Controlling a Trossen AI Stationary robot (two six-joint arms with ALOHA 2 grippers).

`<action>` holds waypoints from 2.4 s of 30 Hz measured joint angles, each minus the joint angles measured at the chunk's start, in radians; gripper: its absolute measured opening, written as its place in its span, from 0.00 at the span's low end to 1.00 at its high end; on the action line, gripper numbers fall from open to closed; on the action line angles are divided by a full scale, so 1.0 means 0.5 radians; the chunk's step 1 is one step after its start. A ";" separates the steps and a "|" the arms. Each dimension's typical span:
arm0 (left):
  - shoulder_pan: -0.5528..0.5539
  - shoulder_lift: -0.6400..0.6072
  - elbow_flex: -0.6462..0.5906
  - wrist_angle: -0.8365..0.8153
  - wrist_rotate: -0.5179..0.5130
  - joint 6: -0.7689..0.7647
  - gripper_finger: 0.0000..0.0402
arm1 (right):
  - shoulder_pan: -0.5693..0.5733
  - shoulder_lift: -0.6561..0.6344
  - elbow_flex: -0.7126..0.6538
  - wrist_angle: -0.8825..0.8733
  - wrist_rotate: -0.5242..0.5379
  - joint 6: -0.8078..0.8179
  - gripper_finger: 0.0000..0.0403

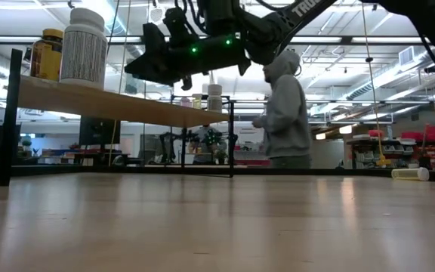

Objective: Pick and place medicine bottles onto shelf by color
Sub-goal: Put the blue pill bottle on the shelf

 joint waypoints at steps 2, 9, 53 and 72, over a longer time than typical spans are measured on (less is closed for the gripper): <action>0.000 0.000 0.000 0.000 0.001 0.000 0.43 | -0.001 0.026 0.010 0.042 0.001 0.000 0.32; 0.000 0.000 0.000 0.001 0.000 0.001 0.43 | 0.001 0.046 0.012 0.054 0.000 0.014 0.32; 0.000 0.000 0.000 -0.002 0.000 -0.003 0.43 | 0.007 0.045 0.012 -0.047 -0.055 0.014 0.36; 0.000 0.000 0.000 -0.002 0.000 -0.007 0.43 | 0.007 0.043 0.012 -0.039 -0.055 -0.038 0.45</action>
